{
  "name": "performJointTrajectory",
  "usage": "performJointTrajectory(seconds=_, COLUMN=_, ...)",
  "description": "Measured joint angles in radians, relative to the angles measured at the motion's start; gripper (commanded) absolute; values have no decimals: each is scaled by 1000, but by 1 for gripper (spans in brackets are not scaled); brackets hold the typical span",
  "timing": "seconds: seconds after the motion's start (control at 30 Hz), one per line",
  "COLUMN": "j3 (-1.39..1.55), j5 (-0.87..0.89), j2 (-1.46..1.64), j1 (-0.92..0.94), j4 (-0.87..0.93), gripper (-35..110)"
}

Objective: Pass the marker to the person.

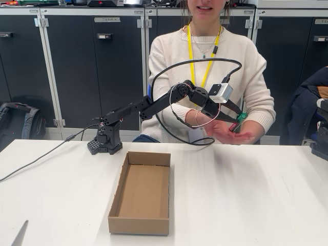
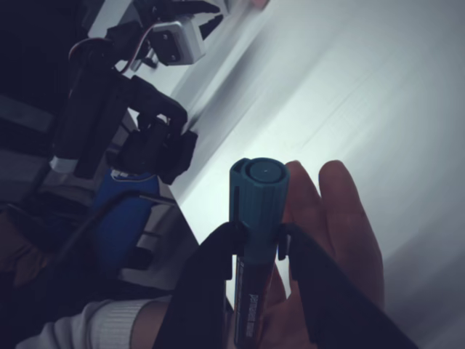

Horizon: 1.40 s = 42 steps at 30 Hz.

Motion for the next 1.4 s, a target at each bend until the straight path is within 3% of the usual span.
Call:
performJointTrajectory(seconds=0.67, j3=-8, j5=-17, j2=81, j1=103, j4=219, gripper=-1)
performJointTrajectory(seconds=0.87, j3=-3, j5=-15, j2=58, j1=135, j4=221, gripper=12)
performJointTrajectory(seconds=1.4, j3=3, j5=-31, j2=60, j1=190, j4=138, gripper=6)
